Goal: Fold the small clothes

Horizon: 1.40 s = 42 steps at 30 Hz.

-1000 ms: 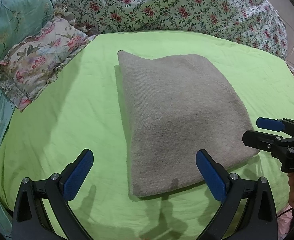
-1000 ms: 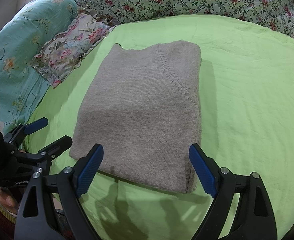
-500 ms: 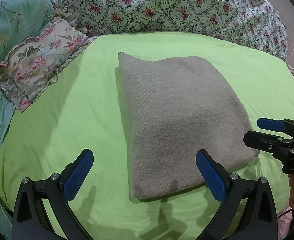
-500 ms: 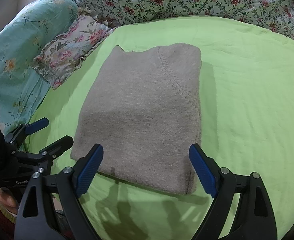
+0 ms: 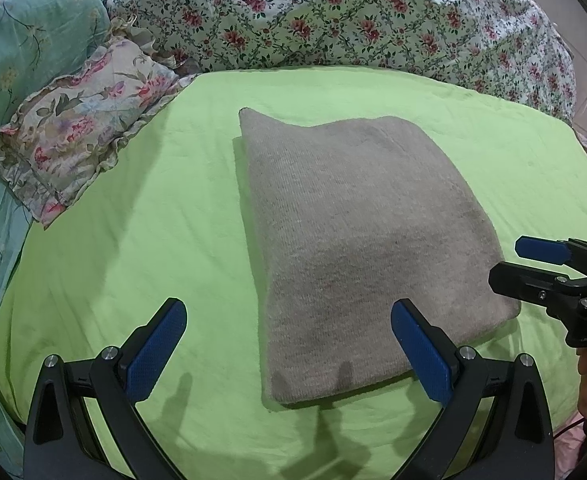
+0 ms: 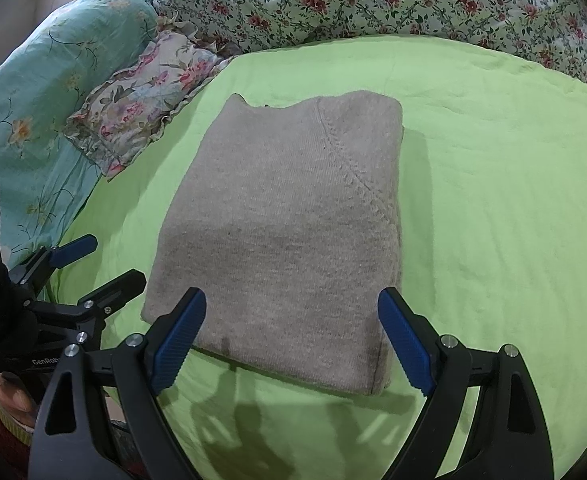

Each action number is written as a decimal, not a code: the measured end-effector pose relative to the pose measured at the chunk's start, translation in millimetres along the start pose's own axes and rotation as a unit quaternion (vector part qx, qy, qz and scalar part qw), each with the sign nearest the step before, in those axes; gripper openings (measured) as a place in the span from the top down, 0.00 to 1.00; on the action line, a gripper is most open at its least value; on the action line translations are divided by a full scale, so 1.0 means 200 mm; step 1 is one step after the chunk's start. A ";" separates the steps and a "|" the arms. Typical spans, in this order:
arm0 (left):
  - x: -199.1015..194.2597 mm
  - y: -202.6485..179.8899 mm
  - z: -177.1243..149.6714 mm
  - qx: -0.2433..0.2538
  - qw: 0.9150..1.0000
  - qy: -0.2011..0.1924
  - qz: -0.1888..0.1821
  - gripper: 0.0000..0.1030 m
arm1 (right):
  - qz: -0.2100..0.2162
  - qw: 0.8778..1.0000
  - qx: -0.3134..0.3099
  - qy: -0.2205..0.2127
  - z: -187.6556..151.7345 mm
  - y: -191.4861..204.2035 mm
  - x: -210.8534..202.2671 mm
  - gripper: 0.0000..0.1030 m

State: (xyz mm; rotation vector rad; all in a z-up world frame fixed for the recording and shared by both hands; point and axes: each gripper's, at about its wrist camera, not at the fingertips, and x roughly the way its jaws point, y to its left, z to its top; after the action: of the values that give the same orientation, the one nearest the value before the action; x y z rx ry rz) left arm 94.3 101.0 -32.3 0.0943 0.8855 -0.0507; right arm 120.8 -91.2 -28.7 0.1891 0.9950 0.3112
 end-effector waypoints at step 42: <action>0.07 0.01 0.06 0.003 1.000 0.010 0.003 0.01 | 0.000 1.000 0.000 -0.002 0.06 -0.02 0.03 0.14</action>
State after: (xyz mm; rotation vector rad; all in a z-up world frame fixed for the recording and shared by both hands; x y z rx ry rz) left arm 112.4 101.0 -35.4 0.1035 0.9050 -0.0463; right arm 134.3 -93.2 -27.8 0.1900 0.9918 0.3101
